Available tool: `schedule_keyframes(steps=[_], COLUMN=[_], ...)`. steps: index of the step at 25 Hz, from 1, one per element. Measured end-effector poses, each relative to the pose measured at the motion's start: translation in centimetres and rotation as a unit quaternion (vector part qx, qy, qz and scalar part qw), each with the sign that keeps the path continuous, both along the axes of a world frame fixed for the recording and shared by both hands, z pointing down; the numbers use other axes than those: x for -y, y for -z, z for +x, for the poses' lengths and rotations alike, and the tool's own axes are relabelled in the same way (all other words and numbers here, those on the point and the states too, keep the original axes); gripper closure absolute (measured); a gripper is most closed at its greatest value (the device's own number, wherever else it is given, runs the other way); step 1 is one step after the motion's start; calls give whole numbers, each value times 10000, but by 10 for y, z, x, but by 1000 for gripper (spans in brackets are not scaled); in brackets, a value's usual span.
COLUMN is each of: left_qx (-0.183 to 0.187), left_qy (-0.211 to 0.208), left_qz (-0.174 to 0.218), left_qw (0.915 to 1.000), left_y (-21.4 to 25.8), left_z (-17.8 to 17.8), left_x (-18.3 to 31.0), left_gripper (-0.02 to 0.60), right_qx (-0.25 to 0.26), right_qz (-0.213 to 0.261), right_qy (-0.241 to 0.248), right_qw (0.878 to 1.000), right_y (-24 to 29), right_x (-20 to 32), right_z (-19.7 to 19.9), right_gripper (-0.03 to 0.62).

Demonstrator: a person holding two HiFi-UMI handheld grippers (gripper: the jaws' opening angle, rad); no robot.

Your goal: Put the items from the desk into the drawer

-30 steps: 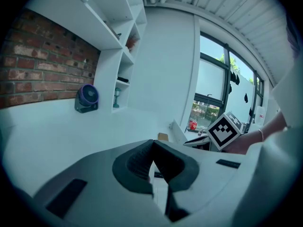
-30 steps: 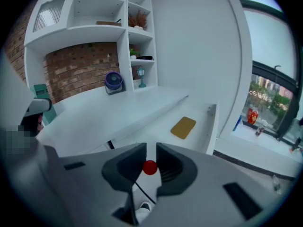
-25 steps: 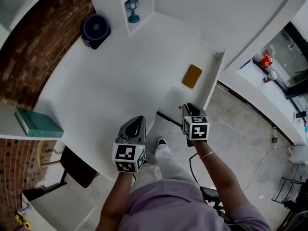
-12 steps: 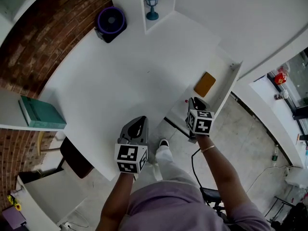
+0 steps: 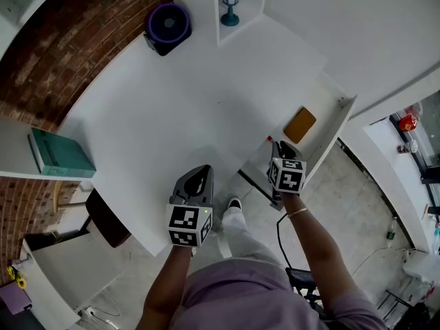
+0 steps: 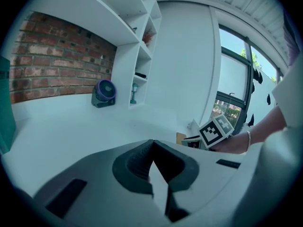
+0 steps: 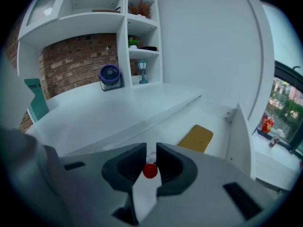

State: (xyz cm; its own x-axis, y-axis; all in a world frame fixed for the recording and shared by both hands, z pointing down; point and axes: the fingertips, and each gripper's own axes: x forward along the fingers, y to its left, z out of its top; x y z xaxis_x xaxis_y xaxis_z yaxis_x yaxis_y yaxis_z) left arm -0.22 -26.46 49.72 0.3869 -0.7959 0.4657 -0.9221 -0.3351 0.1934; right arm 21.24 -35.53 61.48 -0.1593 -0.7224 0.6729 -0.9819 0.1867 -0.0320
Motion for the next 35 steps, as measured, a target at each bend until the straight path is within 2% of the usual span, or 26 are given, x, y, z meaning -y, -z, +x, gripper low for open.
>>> schedule_keyframes(steps=[8, 9, 10, 16, 24, 35], left_qx=[0, 4, 5, 21, 15, -38], left_qy=[-17, -12, -3, 116, 136, 20], left_qz=[-25, -39, -46, -58, -93, -33], left_qw=[10000, 10000, 10000, 9999, 9999, 10000], left_y=[-1, -2, -3, -3, -7, -5], left_z=[5, 5, 4, -3, -5, 5], left_x=[0, -1, -2, -5, -5, -1], left_gripper=[583, 583, 583, 583, 583, 583], right_qx=[-182, -231, -282, -410, -266, 123], right_qz=[-544, -603, -654, -815, -738, -383], right_qy=[138, 152, 172, 344, 326, 378], right_qw=[9983, 9978, 9973, 9952, 9964, 9985], right_y=[-28, -30, -33, -41, -38, -2], right_x=[-15, -16, -16, -17, -19, -29], right_z=[7, 7, 7, 1, -2, -11], right_gripper=[537, 550, 591, 592, 592, 592])
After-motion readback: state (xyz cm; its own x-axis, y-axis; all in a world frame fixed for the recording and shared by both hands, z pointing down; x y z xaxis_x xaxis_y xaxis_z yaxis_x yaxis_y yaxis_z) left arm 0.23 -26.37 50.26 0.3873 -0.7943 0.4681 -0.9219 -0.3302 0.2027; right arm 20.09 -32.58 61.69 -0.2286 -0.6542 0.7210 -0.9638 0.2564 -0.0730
